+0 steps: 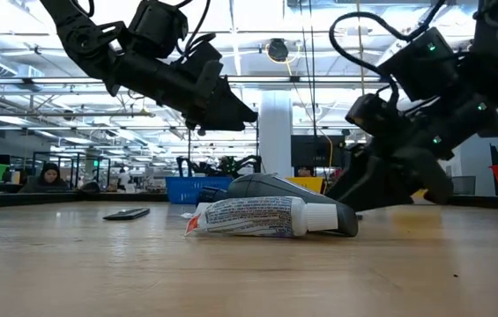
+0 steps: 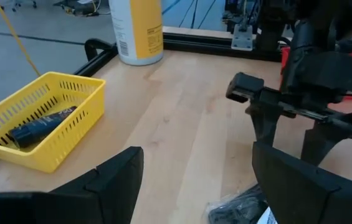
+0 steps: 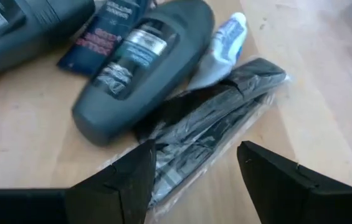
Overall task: Pick & Place Travel size toiletries
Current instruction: Put the black hair comb into the green bin
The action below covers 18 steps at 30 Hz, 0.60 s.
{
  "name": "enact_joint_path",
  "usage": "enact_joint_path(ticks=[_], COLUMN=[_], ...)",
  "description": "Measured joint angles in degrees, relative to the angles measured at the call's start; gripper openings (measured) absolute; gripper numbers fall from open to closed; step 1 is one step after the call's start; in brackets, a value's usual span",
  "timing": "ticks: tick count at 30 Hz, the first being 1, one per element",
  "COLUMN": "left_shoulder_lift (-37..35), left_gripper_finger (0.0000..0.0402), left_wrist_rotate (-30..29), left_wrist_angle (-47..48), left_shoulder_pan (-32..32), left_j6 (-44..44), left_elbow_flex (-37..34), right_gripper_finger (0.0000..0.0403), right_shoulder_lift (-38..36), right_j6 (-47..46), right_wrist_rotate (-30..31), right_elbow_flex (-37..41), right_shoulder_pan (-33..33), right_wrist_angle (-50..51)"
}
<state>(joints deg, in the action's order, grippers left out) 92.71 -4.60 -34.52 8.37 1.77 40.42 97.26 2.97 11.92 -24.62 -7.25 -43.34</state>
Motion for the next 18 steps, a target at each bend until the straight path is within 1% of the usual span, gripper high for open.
enact_joint_path(ticks=[2, 5, 8, 11, 13, 14, 15, 16, 18], left_shoulder_lift=[0.00, -0.02, -0.02, -0.02, -0.04, -0.04, -0.04, -0.04, -0.04], left_gripper_finger=[0.0294, 0.0294, 0.0294, 0.0294, 0.0294, 0.0294, 0.0294, 0.0294, 0.0293], left_wrist_rotate=[0.03, 0.77, 2.85, 3.90, 5.08, 5.63, 6.42, 7.14, 7.68], left_wrist_angle=[0.00, 0.00, 0.00, 0.00, 0.20, 0.51, 0.96, 1.45, 1.90], left_shoulder_pan=[-0.04, -0.18, -0.18, -0.22, -0.22, -0.22, -0.22, -0.22, -0.22], left_j6=[0.01, 0.00, 0.13, 0.99, 1.74, 1.83, 1.86, 1.87, 1.98], left_elbow_flex=[0.00, 0.00, 0.00, 0.02, 0.02, 0.02, 0.02, 0.02, 0.02], right_gripper_finger=[0.0217, 0.0213, 0.0209, 0.0205, 0.0203, 0.0202, 0.0201, 0.0201, 0.0201], right_shoulder_lift=[0.08, -0.68, -1.62, -3.79, -6.38, -8.14, -9.87, -11.66, -15.10], right_j6=[2.15, 7.20, 11.41, 12.59, 10.77, 8.82, 6.64, 4.18, -0.79], right_wrist_rotate=[0.35, 3.69, 7.01, 7.75, 7.43, 6.92, 5.13, 2.79, -4.03], right_elbow_flex=[-0.02, 0.02, 0.07, 0.07, 0.07, 0.07, 0.07, 0.07, 0.07], right_shoulder_pan=[1.29, 4.06, 7.77, 10.19, 11.12, 11.72, 12.50, 13.41, 15.65], right_wrist_angle=[-0.15, 0.07, -0.16, -1.71, -2.05, -1.35, -0.13, 1.68, 5.86])
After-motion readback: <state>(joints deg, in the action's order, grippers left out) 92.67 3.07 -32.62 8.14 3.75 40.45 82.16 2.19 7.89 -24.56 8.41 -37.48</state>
